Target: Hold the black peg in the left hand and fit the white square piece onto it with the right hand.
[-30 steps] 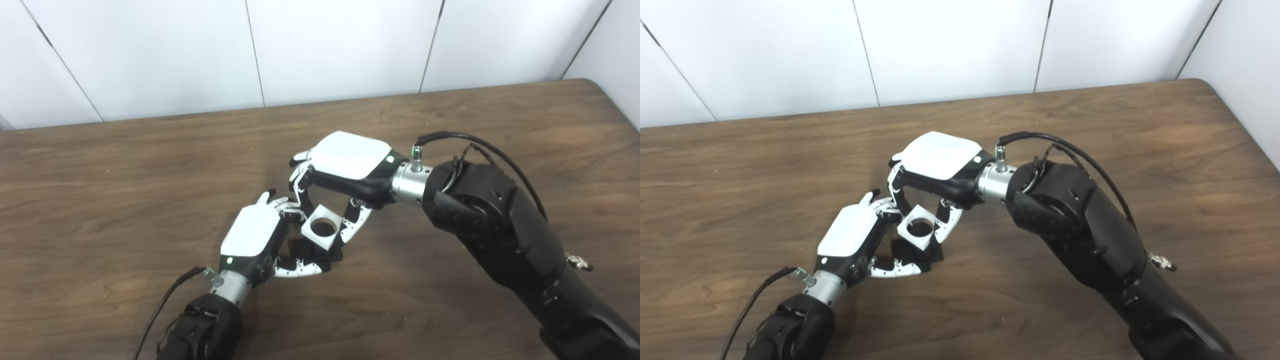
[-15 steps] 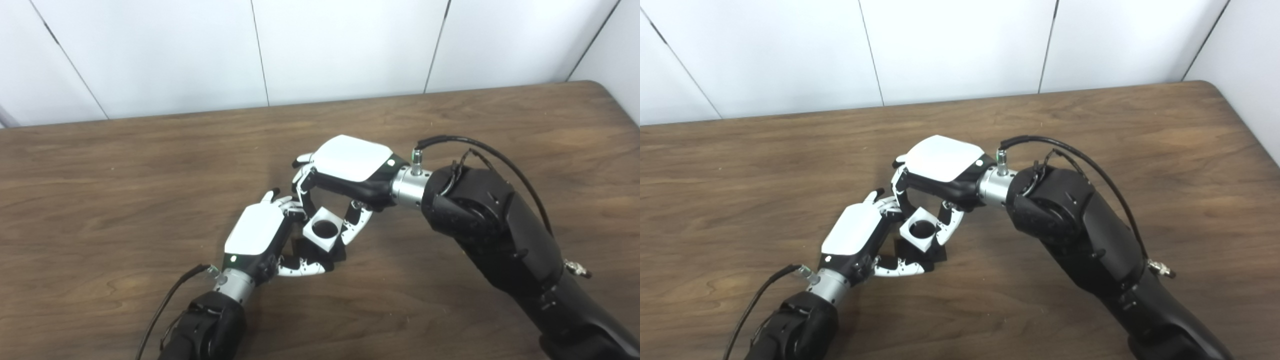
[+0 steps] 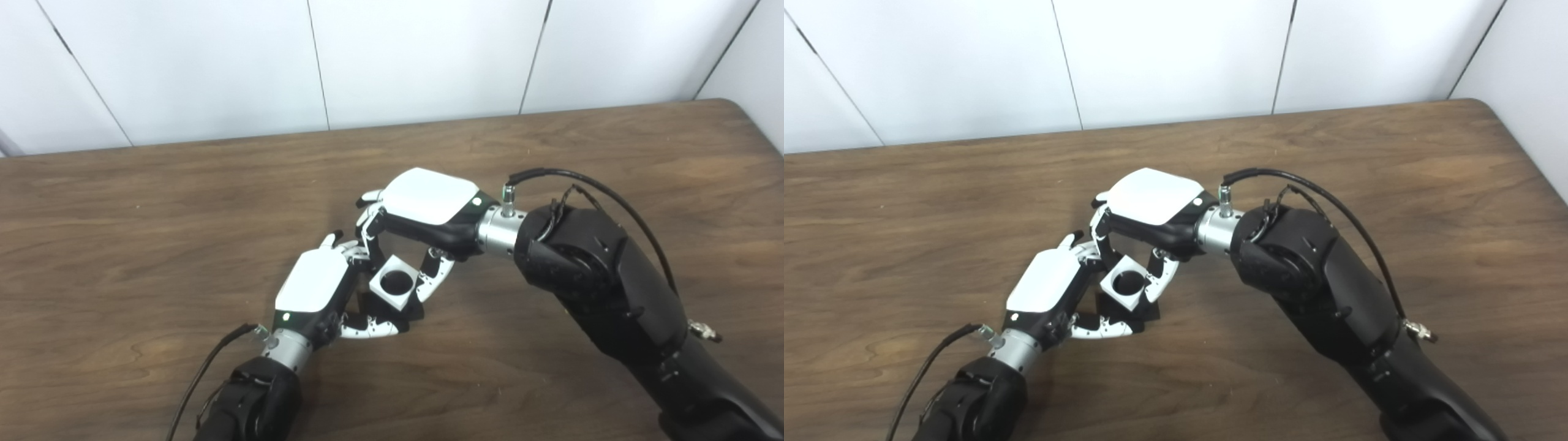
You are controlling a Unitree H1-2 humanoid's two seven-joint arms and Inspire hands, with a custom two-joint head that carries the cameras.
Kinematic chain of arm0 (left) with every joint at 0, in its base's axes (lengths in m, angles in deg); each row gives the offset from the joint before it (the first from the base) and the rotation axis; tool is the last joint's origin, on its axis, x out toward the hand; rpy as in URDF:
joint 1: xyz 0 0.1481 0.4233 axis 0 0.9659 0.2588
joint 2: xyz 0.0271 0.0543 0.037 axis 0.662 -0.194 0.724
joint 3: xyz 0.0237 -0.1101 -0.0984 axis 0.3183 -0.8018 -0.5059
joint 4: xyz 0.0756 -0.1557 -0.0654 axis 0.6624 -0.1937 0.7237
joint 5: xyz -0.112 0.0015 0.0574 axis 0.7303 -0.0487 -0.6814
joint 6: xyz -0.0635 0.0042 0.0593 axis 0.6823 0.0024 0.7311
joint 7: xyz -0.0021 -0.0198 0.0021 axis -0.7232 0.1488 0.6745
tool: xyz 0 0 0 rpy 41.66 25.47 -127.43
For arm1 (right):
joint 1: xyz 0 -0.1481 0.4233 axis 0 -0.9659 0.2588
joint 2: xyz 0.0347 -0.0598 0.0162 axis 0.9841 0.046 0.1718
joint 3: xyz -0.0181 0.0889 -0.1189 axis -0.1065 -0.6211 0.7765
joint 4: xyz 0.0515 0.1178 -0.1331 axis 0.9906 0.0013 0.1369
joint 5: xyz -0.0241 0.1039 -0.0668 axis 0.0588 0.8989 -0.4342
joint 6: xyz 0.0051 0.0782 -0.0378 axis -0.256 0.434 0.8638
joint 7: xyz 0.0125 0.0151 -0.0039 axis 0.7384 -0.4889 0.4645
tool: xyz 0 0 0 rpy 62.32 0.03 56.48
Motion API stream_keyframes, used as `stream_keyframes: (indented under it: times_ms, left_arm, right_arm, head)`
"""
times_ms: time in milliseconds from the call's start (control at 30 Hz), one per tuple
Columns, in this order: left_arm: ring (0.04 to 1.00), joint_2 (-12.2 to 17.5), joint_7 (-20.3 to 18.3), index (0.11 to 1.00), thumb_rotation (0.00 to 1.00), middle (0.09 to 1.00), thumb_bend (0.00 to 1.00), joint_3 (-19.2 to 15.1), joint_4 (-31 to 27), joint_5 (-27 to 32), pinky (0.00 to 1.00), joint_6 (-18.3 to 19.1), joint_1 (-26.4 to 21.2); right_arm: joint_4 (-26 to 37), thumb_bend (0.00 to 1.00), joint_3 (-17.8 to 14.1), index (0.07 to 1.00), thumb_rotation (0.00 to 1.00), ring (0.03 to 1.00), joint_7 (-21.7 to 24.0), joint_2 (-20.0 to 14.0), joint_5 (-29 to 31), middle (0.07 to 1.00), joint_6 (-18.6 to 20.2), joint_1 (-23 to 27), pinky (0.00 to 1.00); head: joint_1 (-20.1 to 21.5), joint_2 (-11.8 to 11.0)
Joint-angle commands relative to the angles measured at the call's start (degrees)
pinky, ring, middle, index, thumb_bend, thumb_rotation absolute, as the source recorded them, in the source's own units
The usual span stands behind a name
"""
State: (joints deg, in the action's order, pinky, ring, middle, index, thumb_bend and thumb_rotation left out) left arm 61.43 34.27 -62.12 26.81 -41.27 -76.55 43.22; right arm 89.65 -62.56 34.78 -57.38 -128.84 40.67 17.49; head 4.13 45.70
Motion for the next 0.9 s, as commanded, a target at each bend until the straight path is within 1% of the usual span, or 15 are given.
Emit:
stream_keyframes:
  times_ms: [0,233,867]
  left_arm:
    - [0.865,0.57,-3.31,0.484,0.06,0.763,0.52,1.58,1.55,-0.36,1.0,-0.18,0.74]
    - [0.864,0.86,-3.38,0.484,0.06,0.765,0.52,1.47,1.27,-0.51,1.0,-0.12,0.76]
    - [0.859,1.1,-3.21,0.483,0.06,0.761,0.52,1.54,1.24,-0.67,1.0,-0.41,0.9]
  right_arm:
    - [0.09,0.52,-0.82,0.484,0.13,0.914,-1.68,-0.07,0.07,0.779,-0.6,1.22,0.83]
    - [-0.17,0.52,-0.82,0.485,0.13,0.921,-1.23,0.09,-0.24,0.781,0.07,1.38,0.83]
    - [-0.63,0.52,-0.99,0.484,0.13,0.908,-2.4,-0.06,-0.51,0.773,-0.67,0.68,0.82]
  head:
    - [0.0,0.0]
    - [0.25,0.04]
    - [0.75,0.17]
